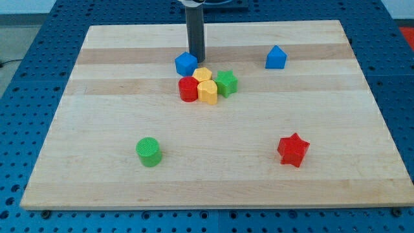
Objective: Move the blue cube to the bottom of the red circle
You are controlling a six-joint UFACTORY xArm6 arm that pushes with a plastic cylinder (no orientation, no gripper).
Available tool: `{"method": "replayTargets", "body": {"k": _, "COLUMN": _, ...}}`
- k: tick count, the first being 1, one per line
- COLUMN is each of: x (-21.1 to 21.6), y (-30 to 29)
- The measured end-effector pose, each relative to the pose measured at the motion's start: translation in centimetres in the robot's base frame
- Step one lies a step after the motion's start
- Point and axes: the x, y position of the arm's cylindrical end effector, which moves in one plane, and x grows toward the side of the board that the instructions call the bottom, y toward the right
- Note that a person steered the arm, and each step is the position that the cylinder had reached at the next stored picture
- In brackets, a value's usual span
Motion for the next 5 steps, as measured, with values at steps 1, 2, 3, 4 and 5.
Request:
{"method": "replayTargets", "body": {"k": 1, "x": 0.3, "y": -2.2}}
{"method": "replayTargets", "body": {"k": 2, "x": 0.3, "y": -6.1}}
{"method": "replayTargets", "body": {"k": 3, "x": 1.3, "y": -8.1}}
{"method": "replayTargets", "body": {"k": 4, "x": 1.8, "y": -7.7}}
{"method": "replayTargets", "body": {"k": 5, "x": -2.0, "y": -7.2}}
